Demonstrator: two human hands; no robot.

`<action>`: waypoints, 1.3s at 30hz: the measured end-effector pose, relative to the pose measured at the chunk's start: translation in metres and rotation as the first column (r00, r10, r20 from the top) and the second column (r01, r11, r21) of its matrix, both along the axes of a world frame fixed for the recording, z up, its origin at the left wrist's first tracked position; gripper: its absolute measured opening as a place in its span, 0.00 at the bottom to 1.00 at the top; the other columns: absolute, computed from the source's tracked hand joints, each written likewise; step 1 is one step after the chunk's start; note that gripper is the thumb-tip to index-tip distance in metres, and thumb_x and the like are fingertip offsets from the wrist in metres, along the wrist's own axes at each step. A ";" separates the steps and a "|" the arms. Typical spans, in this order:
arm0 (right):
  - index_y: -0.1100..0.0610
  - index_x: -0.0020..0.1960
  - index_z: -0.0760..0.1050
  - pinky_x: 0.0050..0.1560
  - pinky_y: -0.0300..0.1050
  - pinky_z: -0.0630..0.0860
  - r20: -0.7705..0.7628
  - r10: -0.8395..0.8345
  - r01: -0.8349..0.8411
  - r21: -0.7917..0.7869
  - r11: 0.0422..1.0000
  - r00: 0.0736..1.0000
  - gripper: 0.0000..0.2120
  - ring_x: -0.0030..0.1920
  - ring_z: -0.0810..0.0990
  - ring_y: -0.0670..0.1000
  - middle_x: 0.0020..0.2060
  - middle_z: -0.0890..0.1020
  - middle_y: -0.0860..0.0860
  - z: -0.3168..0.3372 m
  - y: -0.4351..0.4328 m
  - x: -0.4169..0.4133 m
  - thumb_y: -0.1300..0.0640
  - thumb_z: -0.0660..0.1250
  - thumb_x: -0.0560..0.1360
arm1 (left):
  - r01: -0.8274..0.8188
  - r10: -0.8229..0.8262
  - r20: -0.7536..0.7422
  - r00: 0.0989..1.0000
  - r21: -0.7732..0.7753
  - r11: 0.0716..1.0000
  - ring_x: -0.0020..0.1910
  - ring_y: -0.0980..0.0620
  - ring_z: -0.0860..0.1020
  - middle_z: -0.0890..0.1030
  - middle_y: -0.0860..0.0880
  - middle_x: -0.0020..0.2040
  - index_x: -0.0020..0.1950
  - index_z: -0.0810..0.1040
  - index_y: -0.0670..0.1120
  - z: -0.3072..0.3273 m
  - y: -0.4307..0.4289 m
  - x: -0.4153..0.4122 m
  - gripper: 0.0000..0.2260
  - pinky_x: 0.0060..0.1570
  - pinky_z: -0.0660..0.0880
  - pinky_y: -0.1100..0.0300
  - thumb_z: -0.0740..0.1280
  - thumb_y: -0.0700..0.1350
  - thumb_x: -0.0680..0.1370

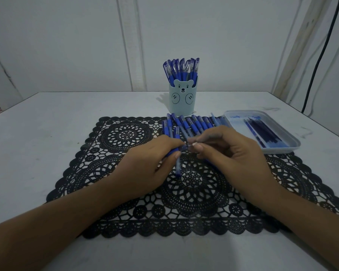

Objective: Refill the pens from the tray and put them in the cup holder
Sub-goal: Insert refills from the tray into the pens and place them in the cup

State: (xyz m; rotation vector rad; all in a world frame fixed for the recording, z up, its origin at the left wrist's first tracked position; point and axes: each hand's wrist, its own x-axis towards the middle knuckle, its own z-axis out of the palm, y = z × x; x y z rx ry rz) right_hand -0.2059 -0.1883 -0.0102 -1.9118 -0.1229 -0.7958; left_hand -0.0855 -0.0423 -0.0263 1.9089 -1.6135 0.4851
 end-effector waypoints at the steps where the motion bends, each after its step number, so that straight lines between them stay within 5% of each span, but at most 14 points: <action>1: 0.50 0.44 0.76 0.45 0.36 0.79 0.000 0.000 0.000 0.005 1.000 1.000 0.04 0.44 0.83 0.44 0.43 0.84 0.45 0.000 0.000 0.000 0.56 0.67 0.70 | 0.009 -0.009 0.004 1.000 0.000 1.000 0.40 0.59 0.72 0.77 0.51 0.45 0.58 0.75 0.43 0.000 0.000 0.000 0.14 0.40 0.69 0.67 0.56 0.47 0.79; 12: 0.50 0.44 0.75 0.43 0.35 0.79 -0.037 -0.005 0.004 -0.016 1.000 0.999 0.04 0.42 0.83 0.42 0.40 0.83 0.45 -0.002 0.000 -0.001 0.54 0.66 0.70 | 0.018 -0.018 0.013 1.000 -0.006 1.000 0.41 0.62 0.71 0.78 0.51 0.45 0.57 0.76 0.42 0.001 0.000 0.000 0.14 0.41 0.68 0.70 0.55 0.46 0.79; 16: 0.50 0.43 0.77 0.41 0.33 0.76 -0.049 -0.051 0.047 -0.092 0.995 0.997 0.04 0.39 0.81 0.43 0.38 0.82 0.47 -0.004 -0.001 0.000 0.52 0.67 0.69 | 0.035 -0.035 0.024 0.999 0.023 0.999 0.39 0.56 0.75 0.78 0.50 0.44 0.58 0.74 0.45 0.000 0.000 0.000 0.13 0.36 0.74 0.60 0.55 0.47 0.79; 23: 0.50 0.35 0.75 0.29 0.28 0.66 -0.047 -0.122 0.108 -0.233 0.966 0.991 0.10 0.28 0.72 0.41 0.27 0.76 0.46 -0.004 -0.002 0.001 0.44 0.66 0.68 | 0.073 -0.078 0.083 0.994 0.058 0.996 0.37 0.61 0.72 0.77 0.54 0.43 0.56 0.70 0.50 0.003 0.001 -0.004 0.09 0.33 0.72 0.64 0.54 0.48 0.80; 28: 0.50 0.30 0.67 0.27 0.32 0.64 0.003 -0.119 0.108 -0.457 0.883 0.993 0.19 0.27 0.70 0.46 0.22 0.67 0.43 -0.008 -0.004 0.005 0.41 0.55 0.76 | 0.083 -0.093 0.133 0.987 0.080 0.993 0.34 0.60 0.70 0.76 0.54 0.41 0.56 0.69 0.50 0.002 0.001 -0.006 0.10 0.29 0.72 0.61 0.52 0.49 0.80; 33: 0.48 0.37 0.69 0.30 0.37 0.66 -0.089 -0.105 0.036 -0.569 0.822 0.990 0.11 0.31 0.71 0.45 0.27 0.70 0.42 -0.006 -0.010 0.003 0.45 0.54 0.75 | 0.079 -0.081 0.063 0.995 0.040 0.996 0.39 0.62 0.73 0.77 0.55 0.44 0.58 0.72 0.49 0.001 0.001 -0.003 0.10 0.35 0.73 0.63 0.55 0.48 0.80; 36: 0.44 0.32 0.61 0.27 0.37 0.64 -0.077 -0.117 0.051 -0.580 0.813 0.990 0.14 0.28 0.70 0.46 0.23 0.67 0.42 -0.008 -0.010 0.004 0.45 0.52 0.76 | 0.090 -0.094 0.095 0.991 0.051 0.995 0.38 0.61 0.72 0.77 0.55 0.44 0.57 0.72 0.49 0.001 0.000 -0.003 0.10 0.34 0.71 0.66 0.55 0.48 0.80; 39: 0.46 0.37 0.66 0.31 0.41 0.68 -0.074 -0.149 0.086 -0.538 0.838 0.986 0.13 0.31 0.73 0.47 0.26 0.72 0.45 -0.005 -0.009 0.001 0.42 0.51 0.76 | 0.085 -0.087 0.081 0.993 0.033 0.996 0.38 0.65 0.69 0.72 0.59 0.43 0.57 0.72 0.48 0.001 0.000 -0.002 0.10 0.35 0.70 0.68 0.55 0.47 0.80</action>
